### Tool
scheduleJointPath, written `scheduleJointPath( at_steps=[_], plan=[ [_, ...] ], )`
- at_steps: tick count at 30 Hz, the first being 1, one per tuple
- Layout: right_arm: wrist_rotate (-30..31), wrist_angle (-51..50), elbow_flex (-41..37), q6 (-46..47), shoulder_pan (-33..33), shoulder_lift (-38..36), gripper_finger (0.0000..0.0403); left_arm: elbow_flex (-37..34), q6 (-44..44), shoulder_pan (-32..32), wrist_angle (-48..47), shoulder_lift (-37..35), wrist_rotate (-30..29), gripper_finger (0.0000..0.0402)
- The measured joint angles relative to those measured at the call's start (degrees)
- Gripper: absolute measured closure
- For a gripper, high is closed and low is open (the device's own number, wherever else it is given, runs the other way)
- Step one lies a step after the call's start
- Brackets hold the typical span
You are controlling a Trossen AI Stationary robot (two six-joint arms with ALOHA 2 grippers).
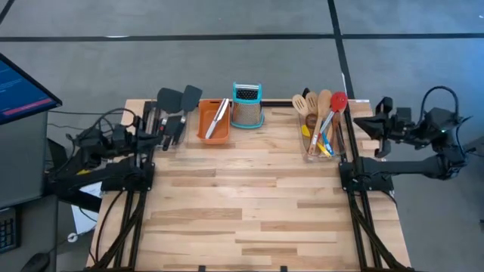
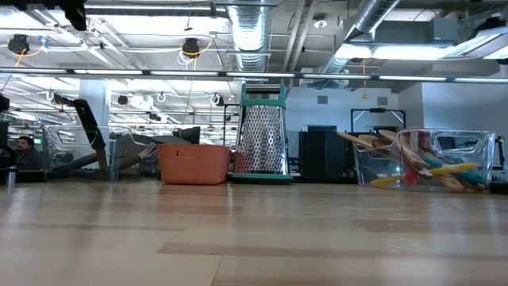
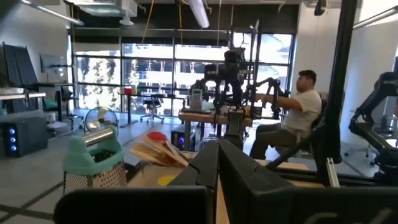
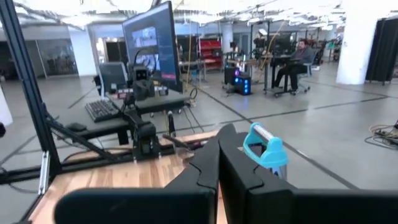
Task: Pick & Place Kitchen Items
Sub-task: Return to Home Position
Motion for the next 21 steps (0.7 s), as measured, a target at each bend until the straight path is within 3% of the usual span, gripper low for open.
scheduleJointPath(
  at_steps=[8, 14, 21],
  plan=[
    [-1.69, -2.47, -0.03, 1.08, -0.01, -7.33, 0.0403, 0.29, -0.75, 0.00, -1.08, 0.31, 0.00, 0.0400],
    [-1.44, 2.16, -3.69, -0.13, -0.15, -14.10, 0.0403, 0.29, -0.64, 0.00, -1.02, 0.35, 0.02, 0.0400],
    [-1.50, 9.46, -10.50, -1.55, -0.10, -13.17, 0.0403, 0.29, 4.91, 0.00, -0.79, 0.37, 0.30, 0.0400]
  ],
)
